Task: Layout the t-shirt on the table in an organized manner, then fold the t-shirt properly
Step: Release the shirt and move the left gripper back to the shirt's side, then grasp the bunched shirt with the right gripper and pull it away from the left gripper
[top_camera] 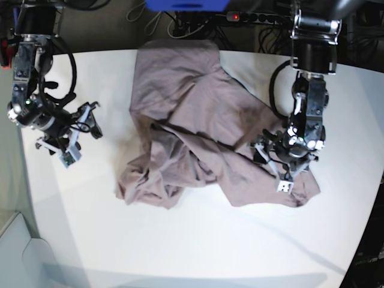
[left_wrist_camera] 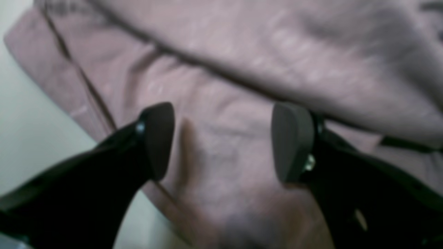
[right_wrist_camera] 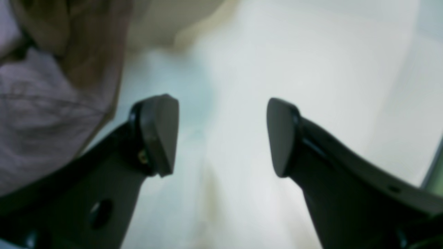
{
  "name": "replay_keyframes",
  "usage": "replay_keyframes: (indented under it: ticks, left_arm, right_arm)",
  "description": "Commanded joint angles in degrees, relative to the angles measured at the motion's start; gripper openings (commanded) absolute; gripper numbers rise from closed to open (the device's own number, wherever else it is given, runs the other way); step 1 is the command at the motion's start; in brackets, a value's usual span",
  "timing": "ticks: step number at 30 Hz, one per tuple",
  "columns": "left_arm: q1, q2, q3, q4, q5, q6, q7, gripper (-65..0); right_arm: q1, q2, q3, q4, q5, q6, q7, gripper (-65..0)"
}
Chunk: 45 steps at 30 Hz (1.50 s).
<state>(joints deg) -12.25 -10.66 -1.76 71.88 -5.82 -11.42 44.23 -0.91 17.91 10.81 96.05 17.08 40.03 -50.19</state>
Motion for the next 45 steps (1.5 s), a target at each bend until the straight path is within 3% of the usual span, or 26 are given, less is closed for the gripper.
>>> replay_keyframes:
  ticks: [1, 7, 14, 17, 21, 31, 42, 45]
  left_arm:
    - [-1.5, -0.1, 0.0, 0.2, -0.3, -0.2, -2.1, -21.9]
    - [-0.8, -0.2, -0.1, -4.2, -0.2, -0.1, -4.4, -21.9]
    - [4.5, -2.1, -0.2, -3.0, -0.6, -0.1, -4.8, -22.0]
    - [6.1, -2.2, -0.2, -2.9, -0.6, -0.1, -4.5, -22.0]
    - [9.1, -2.3, -0.3, -2.9, -0.3, 0.3, -4.4, -22.0]
    - [16.0, -2.6, -12.5, 0.6, -0.7, -0.2, -4.4, -22.0]
    - [19.2, 0.0, -12.6, 9.3, -0.7, -0.2, -4.2, -22.0]
    - [19.4, 0.1, -12.4, 9.3, -0.7, -0.2, -4.2, -22.0]
  right_arm:
    - [1.4, 0.6, 0.3, 2.2, 0.8, 0.0, 1.3, -24.6]
    - [6.4, -0.5, -0.7, 5.2, 0.8, 0.0, 1.2, -24.5]
    - [13.6, -0.6, -10.8, 4.4, 0.7, 0.0, -2.2, -24.5]
    - [16.5, -2.4, -14.9, 1.4, 0.7, 0.0, -3.0, -24.5]
    - [17.7, -5.0, -15.3, -2.6, 0.7, 0.0, -3.0, -24.5]
    - [17.7, -6.1, -17.3, -2.8, 0.8, 0.0, -2.9, -24.5]
    - [18.4, -12.9, -23.6, -4.7, 0.6, 0.0, -2.7, -24.5]
    - [20.6, -14.0, -25.4, -9.6, -2.4, 0.0, -2.5, -24.5]
